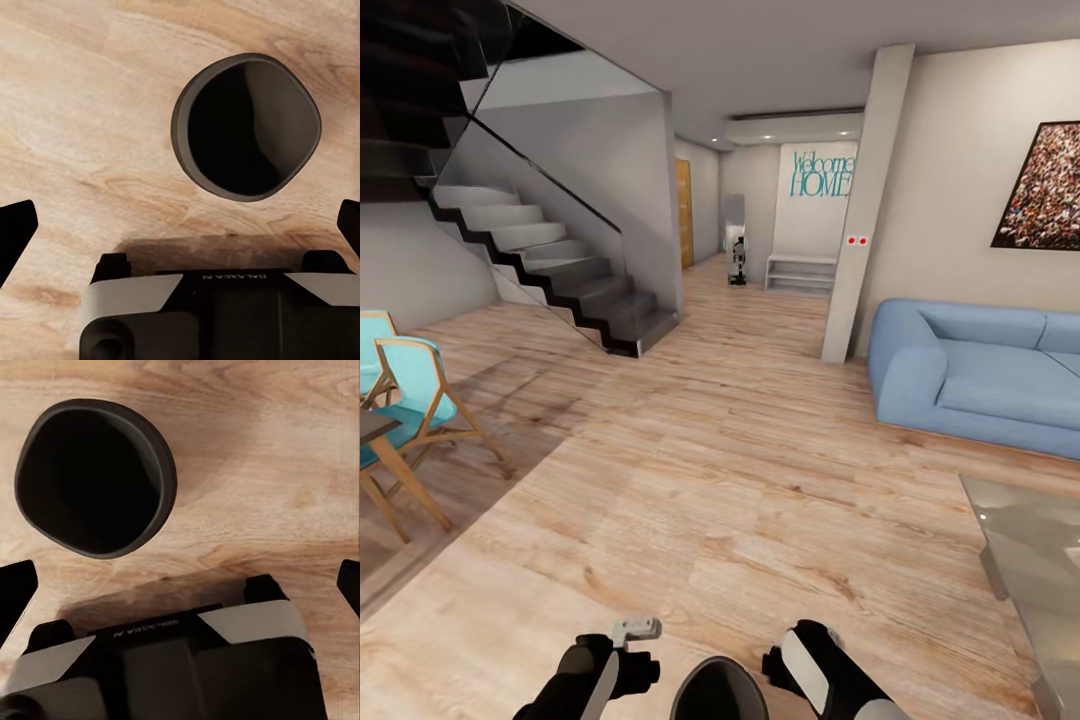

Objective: Place each of the two pumpkins and all three candles from the living room inside a cabinet in the living room (use any cabinet), then make sure every cabinet is closed, and position the cauldron so it is next to a table in the living room.

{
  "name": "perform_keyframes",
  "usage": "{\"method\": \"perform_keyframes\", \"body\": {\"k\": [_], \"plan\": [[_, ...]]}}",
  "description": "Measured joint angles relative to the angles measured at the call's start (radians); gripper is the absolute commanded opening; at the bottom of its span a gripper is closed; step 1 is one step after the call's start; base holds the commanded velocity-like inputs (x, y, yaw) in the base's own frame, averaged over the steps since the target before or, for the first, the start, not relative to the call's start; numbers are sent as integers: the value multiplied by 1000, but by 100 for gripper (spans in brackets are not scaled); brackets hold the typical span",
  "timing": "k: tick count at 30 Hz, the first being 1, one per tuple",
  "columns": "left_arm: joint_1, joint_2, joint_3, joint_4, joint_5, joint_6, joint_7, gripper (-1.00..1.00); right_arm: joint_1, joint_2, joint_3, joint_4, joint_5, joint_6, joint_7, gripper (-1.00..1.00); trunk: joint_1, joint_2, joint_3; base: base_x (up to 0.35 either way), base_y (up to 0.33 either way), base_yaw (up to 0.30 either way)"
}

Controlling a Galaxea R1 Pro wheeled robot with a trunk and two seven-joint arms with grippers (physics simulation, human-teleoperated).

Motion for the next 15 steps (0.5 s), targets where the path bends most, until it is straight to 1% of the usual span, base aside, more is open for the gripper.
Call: {"method": "perform_keyframes", "body": {"k": [2, 4, 7, 10, 15], "plan": [[0, -1, -1, 8, 0, -6, -1, 100, 0, 0, 42, 1, 0, -5, 15, 100, 8, -14, -6, 0, 0, 0], [0, 0, -1, 20, 0, -16, -1, 100, 0, 0, 88, 2, -2, -30, 22, 100, 15, -28, -13, 0, 0, 0], [0, 0, -1, 29, 0, -29, -1, 100, 0, 0, 132, 4, -3, -59, 26, 100, 27, -49, -22, 0, 0, 0], [0, -1, 0, 32, 1, -32, -2, 100, 0, 0, 149, 6, -7, -72, 28, 100, 38, -70, -31, 0, 0, 0], [0, -5, -1, 33, -1, -33, 0, 100, 0, 0, 155, 7, -9, -79, 29, 100, 57, -105, -47, 0, 0, 0]]}}
